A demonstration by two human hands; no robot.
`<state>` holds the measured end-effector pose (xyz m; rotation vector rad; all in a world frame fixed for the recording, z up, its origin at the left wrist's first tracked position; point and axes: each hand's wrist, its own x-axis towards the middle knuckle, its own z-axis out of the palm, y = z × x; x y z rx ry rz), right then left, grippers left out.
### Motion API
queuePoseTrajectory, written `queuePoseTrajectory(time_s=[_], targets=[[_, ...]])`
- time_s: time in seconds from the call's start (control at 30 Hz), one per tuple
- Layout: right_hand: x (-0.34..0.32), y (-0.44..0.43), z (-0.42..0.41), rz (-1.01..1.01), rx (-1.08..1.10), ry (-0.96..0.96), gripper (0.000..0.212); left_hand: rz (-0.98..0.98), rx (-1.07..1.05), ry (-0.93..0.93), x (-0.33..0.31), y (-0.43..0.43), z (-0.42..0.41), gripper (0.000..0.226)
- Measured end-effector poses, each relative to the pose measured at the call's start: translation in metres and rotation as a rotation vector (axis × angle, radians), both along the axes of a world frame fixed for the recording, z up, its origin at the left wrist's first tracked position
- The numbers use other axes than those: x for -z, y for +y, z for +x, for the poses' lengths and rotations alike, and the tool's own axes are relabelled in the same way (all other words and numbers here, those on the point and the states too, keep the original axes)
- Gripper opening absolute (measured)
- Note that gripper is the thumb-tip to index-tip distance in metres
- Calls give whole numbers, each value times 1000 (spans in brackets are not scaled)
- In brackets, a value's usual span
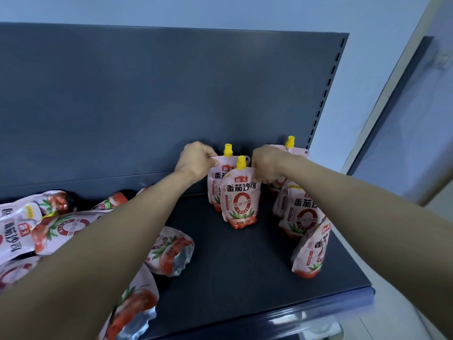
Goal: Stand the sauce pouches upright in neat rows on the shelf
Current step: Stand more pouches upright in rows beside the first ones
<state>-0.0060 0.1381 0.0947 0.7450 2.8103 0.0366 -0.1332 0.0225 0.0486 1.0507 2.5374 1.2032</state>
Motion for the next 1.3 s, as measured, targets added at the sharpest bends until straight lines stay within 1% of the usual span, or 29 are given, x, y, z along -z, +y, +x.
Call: queuePoseTrajectory(time_s=[0.03, 0.13, 0.23, 0.3, 0.4, 0.5, 0.7, 0.87, 0.97, 1.07, 1.2, 1.3], targets=[[1, 0, 0, 11, 4, 22, 30, 26, 6, -27, 1, 0, 1, 8], [2, -1, 2, -16, 16, 59, 17, 39, 66, -50, 2, -2, 3, 16], [-2, -2, 8, -34, 14, 42, 27, -5, 85, -1, 0, -9, 4, 16], [-11, -4, 12, -14, 7, 32, 33, -32, 54, 71, -5, -16, 6, 29], [-27, -12, 15, 13, 17, 83, 34, -55, 63, 238, -19, -32, 13, 41], [-44, -30, 15, 69, -10, 229, 31, -95, 45, 446, -40, -47, 21, 45], [-78, -81, 11, 281, -150, 503, 44, -120, -109, 826, -85, -85, 37, 48], [-100, -122, 10, 347, -265, 753, 51, -71, -221, 1026, -118, -128, 48, 48], [-107, -146, 8, 360, -320, 868, 54, -29, -273, 1079, -131, -153, 54, 52], [-107, -164, 4, 358, -348, 903, 58, -18, -310, 1086, -135, -175, 59, 55], [-91, -181, -5, 311, -375, 872, 56, -45, -320, 1056, -123, -200, 61, 56], [-68, -190, -18, 257, -390, 762, 54, -104, -305, 989, -102, -216, 61, 55]])
